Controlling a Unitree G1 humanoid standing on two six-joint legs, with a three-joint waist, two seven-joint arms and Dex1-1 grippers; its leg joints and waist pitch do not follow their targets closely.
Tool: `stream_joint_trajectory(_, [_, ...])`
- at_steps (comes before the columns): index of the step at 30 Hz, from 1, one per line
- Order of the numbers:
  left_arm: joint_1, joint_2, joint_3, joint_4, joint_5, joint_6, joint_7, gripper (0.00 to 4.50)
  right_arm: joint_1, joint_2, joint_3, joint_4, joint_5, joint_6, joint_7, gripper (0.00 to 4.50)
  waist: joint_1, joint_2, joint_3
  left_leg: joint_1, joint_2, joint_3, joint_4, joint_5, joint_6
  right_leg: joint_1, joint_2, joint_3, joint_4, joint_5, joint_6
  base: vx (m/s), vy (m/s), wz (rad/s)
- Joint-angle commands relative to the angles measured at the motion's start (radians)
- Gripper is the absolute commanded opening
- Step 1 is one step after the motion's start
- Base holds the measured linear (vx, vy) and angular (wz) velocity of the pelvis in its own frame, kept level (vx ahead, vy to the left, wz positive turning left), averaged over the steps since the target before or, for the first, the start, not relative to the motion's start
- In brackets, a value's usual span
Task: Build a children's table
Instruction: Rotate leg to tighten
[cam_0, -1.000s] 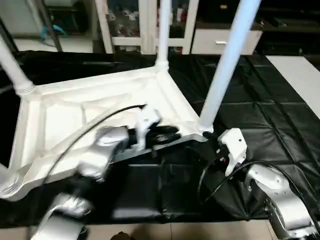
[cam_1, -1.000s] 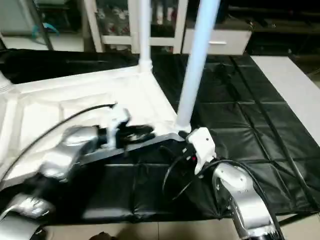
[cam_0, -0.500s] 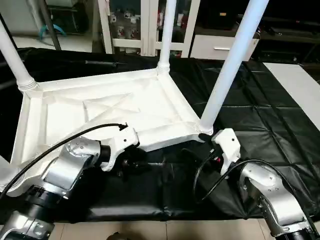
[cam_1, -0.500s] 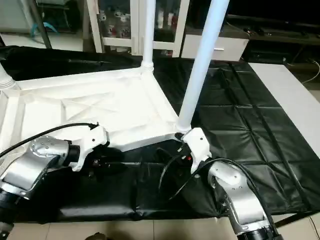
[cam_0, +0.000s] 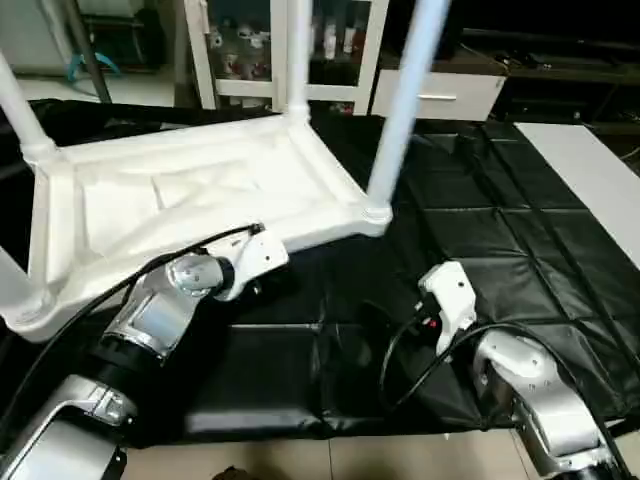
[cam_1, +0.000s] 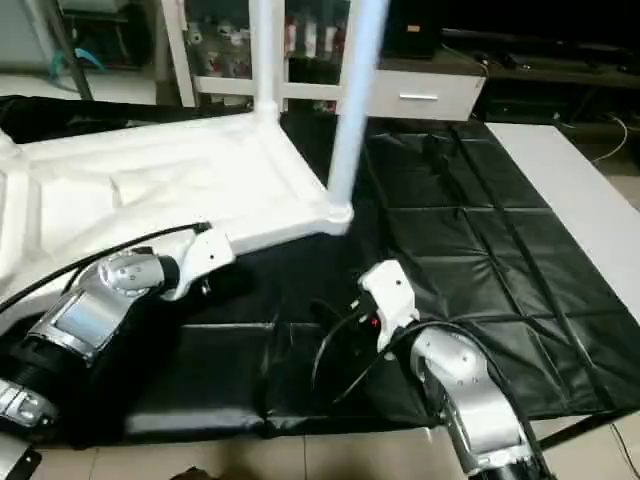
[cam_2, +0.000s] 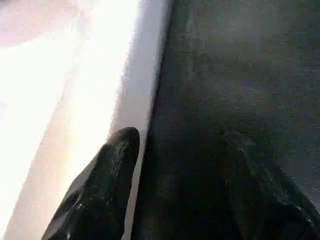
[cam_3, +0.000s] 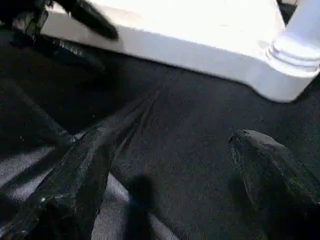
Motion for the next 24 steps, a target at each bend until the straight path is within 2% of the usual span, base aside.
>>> stream_joint_trajectory(1, [0.061, -0.050, 0.105, -0.129, -0.173, 0.015, -0.090, 3.11, 0.005, 0.001, -0.002, -0.038, -0.007, -0.010, -0.004, 3.96, 0.007, 0.021, -0.071, 0.010, 0.032, -0.015, -0.069, -0.152, 0.001, 0.051, -0.057, 0.045, -0.049, 0.002, -0.233, 0.000, 0.000, 0.00])
stream_joint_trajectory(3, [0.114, -0.065, 0.158, -0.210, -0.268, 0.068, -0.140, 3.11, 0.008, 0.004, -0.007, -0.044, 0.001, -0.011, -0.006, 3.96, 0.008, 0.013, -0.069, 0.007, 0.036, -0.013, -0.070, -0.155, 0.000, 0.056, -0.063, 0.046, -0.045, 0.017, -0.261, 0.000, 0.000, 0.00])
stream_joint_trajectory(5, [0.208, -0.066, 0.223, -0.330, -0.418, 0.129, -0.215, 3.31, 0.008, 0.012, -0.018, -0.051, 0.016, -0.012, -0.010, 3.96, 0.005, 0.014, -0.065, 0.008, 0.035, -0.011, -0.073, -0.180, 0.009, 0.052, -0.057, 0.045, -0.050, -0.019, -0.258, 0.000, 0.000, 0.00])
stream_joint_trajectory(6, [0.264, -0.049, 0.250, -0.382, -0.484, 0.150, -0.243, 3.51, 0.005, 0.017, -0.023, -0.050, 0.022, -0.013, -0.013, 3.96, 0.001, 0.009, -0.061, 0.008, 0.034, -0.009, -0.077, -0.213, 0.011, 0.050, -0.055, 0.046, -0.057, -0.074, -0.247, 0.000, 0.000, 0.00])
stream_joint_trajectory(7, [0.293, -0.038, 0.262, -0.409, -0.521, 0.158, -0.256, 3.53, 0.003, 0.019, -0.026, -0.050, 0.024, -0.013, -0.014, 3.96, -0.002, 0.013, -0.057, 0.007, 0.035, -0.011, -0.080, -0.245, 0.008, 0.049, -0.058, 0.048, -0.061, -0.130, -0.235, 0.000, 0.000, 0.00])
stream_joint_trajectory(8, [0.362, -0.008, 0.308, -0.459, -0.601, 0.180, -0.283, 3.55, -0.002, 0.023, -0.029, -0.048, 0.028, -0.015, -0.013, 3.96, -0.001, 0.014, -0.057, 0.011, 0.036, -0.010, -0.080, -0.266, 0.001, 0.046, -0.056, 0.047, -0.063, -0.164, -0.227, 0.000, 0.000, 0.00])
stream_joint_trajectory(9, [0.370, -0.005, 0.314, -0.464, -0.609, 0.182, -0.286, 3.65, -0.002, 0.023, -0.029, -0.048, 0.028, -0.015, -0.013, 3.96, -0.002, 0.007, -0.056, 0.011, 0.037, -0.011, -0.081, -0.282, -0.002, 0.044, -0.059, 0.048, -0.065, -0.194, -0.220, 0.000, 0.000, 0.00])
stream_joint_trajectory(10, [0.417, 0.016, 0.357, -0.488, -0.654, 0.187, -0.300, 3.65, -0.006, 0.024, -0.030, -0.045, 0.028, -0.017, -0.010, 3.96, -0.004, 0.015, -0.050, 0.019, 0.035, -0.010, -0.084, -0.333, -0.010, 0.033, -0.053, 0.049, -0.079, -0.298, -0.183, 0.000, 0.000, 0.00])
stream_joint_trajectory(11, [0.417, 0.016, 0.357, -0.488, -0.654, 0.187, -0.300, 3.80, -0.006, 0.024, -0.030, -0.045, 0.028, -0.017, -0.010, 3.96, -0.005, 0.015, -0.049, 0.021, 0.035, -0.010, -0.085, -0.347, -0.014, 0.031, -0.051, 0.050, -0.081, -0.316, -0.174, 0.000, 0.000, 0.00])
stream_joint_trajectory(12, [0.481, 0.026, 0.448, -0.507, -0.674, 0.153, -0.314, 3.93, -0.013, 0.030, -0.030, -0.035, 0.028, -0.021, -0.007, 3.96, -0.003, 0.003, -0.048, 0.016, 0.036, -0.015, -0.088, -0.345, -0.016, 0.035, -0.055, 0.050, -0.081, -0.342, -0.158, 0.000, 0.000, 0.00])
stream_joint_trajectory(13, [0.503, 0.030, 0.483, -0.507, -0.675, 0.132, -0.317, 3.98, -0.016, 0.032, -0.028, -0.030, 0.026, -0.024, -0.004, 3.96, -0.004, 0.009, -0.045, 0.019, 0.038, -0.013, -0.091, -0.354, -0.023, 0.029, -0.052, 0.051, -0.087, -0.354, -0.145, 0.000, 0.000, 0.00])
stream_joint_trajectory(14, [0.531, 0.034, 0.533, -0.506, -0.680, 0.107, -0.320, 3.98, -0.021, 0.034, -0.026, -0.024, 0.026, -0.026, 0.000, 3.96, -0.002, 0.009, -0.046, 0.022, 0.038, -0.014, -0.090, -0.358, -0.025, 0.028, -0.052, 0.051, -0.088, -0.350, -0.142, 0.000, 0.000, 0.00])
stream_joint_trajectory(15, [0.531, 0.034, 0.533, -0.506, -0.680, 0.107, -0.320, 4.05, -0.021, 0.034, -0.026, -0.024, 0.026, -0.026, 0.000, 3.96, -0.001, 0.010, -0.045, 0.025, 0.038, -0.013, -0.091, -0.368, -0.029, 0.025, -0.050, 0.052, -0.089, -0.350, -0.139, 0.000, 0.000, 0.00])
stream_joint_trajectory(16, [0.567, 0.044, 0.597, -0.496, -0.687, 0.077, -0.322, 4.19, -0.028, 0.036, -0.021, -0.018, 0.025, -0.027, 0.003, 3.96, 0.000, -0.011, -0.045, 0.023, 0.038, -0.014, -0.093, -0.377, -0.029, 0.027, -0.049, 0.051, -0.091, -0.355, -0.127, 0.000, 0.000, 0.00])
stream_joint_trajectory(18, [0.639, 0.078, 0.703, -0.469, -0.708, 0.030, -0.330, 4.34, -0.043, 0.040, -0.016, -0.003, 0.025, -0.030, 0.008, 3.96, 0.001, -0.006, -0.045, 0.019, 0.037, -0.017, -0.095, -0.372, -0.030, 0.028, -0.054, 0.052, -0.086, -0.354, -0.122, 0.000, 0.000, 0.00])
stream_joint_trajectory(19, [0.657, 0.090, 0.718, -0.465, -0.720, 0.022, -0.331, 4.44, -0.046, 0.042, -0.016, 0.000, 0.024, -0.031, 0.009, 3.96, -0.003, -0.003, -0.046, 0.012, 0.037, -0.020, -0.099, -0.365, -0.034, 0.033, -0.051, 0.051, -0.084, -0.343, -0.113, 0.000, 0.000, 0.00])
stream_joint_trajectory(20, [0.680, 0.105, 0.744, -0.446, -0.725, 0.006, -0.336, 4.47, -0.050, 0.043, -0.015, 0.005, 0.023, -0.032, 0.010, 3.96, -0.002, -0.001, -0.048, 0.016, 0.037, -0.021, -0.099, -0.367, -0.037, 0.031, -0.050, 0.051, -0.083, -0.334, -0.110, 0.000, 0.000, 0.00])
stream_joint_trajectory(21, [0.680, 0.105, 0.744, -0.446, -0.725, 0.006, -0.336, 4.47, -0.050, 0.043, -0.015, 0.005, 0.023, -0.032, 0.010, 3.96, -0.002, -0.006, -0.049, 0.019, 0.036, -0.020, -0.097, -0.369, -0.036, 0.028, -0.048, 0.051, -0.084, -0.320, -0.109, 0.000, 0.000, 0.00])
stream_joint_trajectory(24, [0.741, 0.141, 0.839, -0.405, -0.741, -0.014, -0.360, 4.47, -0.062, 0.046, -0.016, 0.021, 0.020, -0.038, 0.018, 3.96, 0.003, -0.008, -0.049, 0.026, 0.037, -0.017, -0.099, -0.384, -0.042, 0.024, -0.044, 0.053, -0.078, -0.259, -0.129, 0.000, 0.000, 0.00])
